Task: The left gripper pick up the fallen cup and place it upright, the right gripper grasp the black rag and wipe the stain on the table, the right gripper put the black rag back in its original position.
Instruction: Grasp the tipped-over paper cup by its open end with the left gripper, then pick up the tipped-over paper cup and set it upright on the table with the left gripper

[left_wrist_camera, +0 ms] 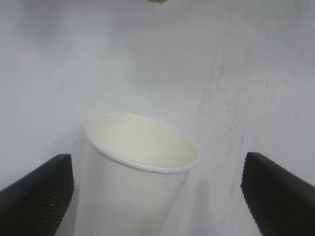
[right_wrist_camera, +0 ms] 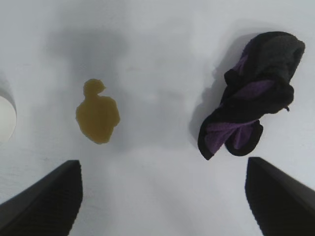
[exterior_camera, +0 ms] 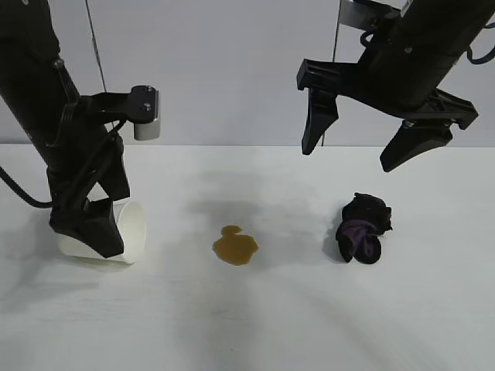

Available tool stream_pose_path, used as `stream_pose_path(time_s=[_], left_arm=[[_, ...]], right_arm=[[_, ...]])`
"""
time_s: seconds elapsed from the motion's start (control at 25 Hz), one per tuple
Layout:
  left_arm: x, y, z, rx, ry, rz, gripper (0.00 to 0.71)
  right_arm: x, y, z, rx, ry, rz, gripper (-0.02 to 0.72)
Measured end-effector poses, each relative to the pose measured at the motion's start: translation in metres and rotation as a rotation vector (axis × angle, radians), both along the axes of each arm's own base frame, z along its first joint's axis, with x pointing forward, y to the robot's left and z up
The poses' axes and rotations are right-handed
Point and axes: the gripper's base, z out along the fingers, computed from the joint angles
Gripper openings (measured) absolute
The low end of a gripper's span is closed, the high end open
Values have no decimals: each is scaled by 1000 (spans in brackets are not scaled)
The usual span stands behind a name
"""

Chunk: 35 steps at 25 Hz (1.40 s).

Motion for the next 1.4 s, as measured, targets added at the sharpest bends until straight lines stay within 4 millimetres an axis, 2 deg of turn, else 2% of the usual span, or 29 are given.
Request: stream_pose_path(time_s=[0.16,0.32,0.4,0.52,0.64,0.8,0.88,1.04,1.12,1.24,1.4], left_arm=[[2,0,-10,5,7,5,648],[3,-1,-10,-2,-7,14,498],[3,-1,-10,-7,-6,19,447],[2,-4,-6,-42,2,42,424],[0,-6,9,-98,-2,22,417],[-2,2,53,-258,-40,22,415],[-1,15,75,-375,-49,35,415],[4,38,97,-677,-61,47,415],[5,47,102,-816,-105,37,415],[-3,57,96,-968,-178,5,415],[-19,58,75,-1028,-295,-22,414]], right_arm=[[0,0,0,-2,-1,1,622],[0,0,0,-1,-5,1,622],[1,0,0,0,-8,1,622],[1,0,0,1,-11,0,622],[1,0,1,2,-15,0,622],[1,0,1,3,-17,0,622],[2,0,1,4,-22,-1,622],[2,0,1,5,-25,-1,622],[2,0,1,5,-25,-1,622],[2,0,1,5,-25,-1,622],[2,0,1,5,-25,-1,622]])
